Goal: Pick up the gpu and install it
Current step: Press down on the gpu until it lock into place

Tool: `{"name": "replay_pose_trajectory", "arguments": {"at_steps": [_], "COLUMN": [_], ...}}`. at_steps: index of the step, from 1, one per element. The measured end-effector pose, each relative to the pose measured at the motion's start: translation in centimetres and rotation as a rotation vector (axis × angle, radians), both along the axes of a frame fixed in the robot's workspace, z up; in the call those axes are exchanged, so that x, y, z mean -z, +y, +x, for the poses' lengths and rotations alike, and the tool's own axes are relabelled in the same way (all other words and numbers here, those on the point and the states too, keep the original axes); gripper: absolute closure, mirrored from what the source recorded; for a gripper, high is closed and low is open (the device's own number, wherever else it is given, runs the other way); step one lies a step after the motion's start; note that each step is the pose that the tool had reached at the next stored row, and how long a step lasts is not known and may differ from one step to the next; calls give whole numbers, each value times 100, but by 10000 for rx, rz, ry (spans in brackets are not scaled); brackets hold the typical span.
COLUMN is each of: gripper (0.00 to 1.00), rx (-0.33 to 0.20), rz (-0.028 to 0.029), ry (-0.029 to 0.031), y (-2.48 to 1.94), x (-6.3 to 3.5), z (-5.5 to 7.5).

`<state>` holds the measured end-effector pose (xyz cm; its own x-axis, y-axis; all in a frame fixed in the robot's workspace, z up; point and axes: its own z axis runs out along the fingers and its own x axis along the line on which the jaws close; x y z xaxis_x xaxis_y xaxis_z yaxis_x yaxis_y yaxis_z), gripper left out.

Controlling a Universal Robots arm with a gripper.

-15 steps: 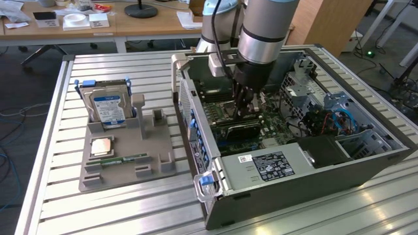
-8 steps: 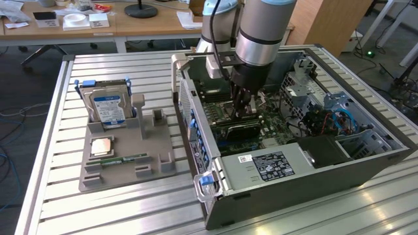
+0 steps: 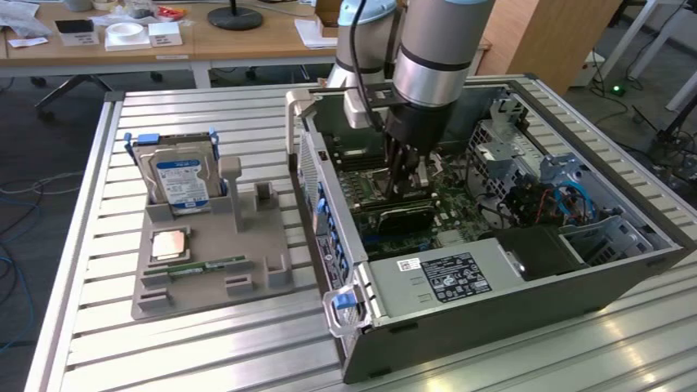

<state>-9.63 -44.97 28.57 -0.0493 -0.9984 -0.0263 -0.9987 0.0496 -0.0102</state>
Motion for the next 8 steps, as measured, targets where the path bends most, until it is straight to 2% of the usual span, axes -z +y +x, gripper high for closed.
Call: {"name": "replay_pose_trajectory", "arguments": {"at_steps": [8], "gripper": [89], "rx": [-1], "rz": [1], "ry": [-7], "y": [0], "x": [-263], "z": [1]}}
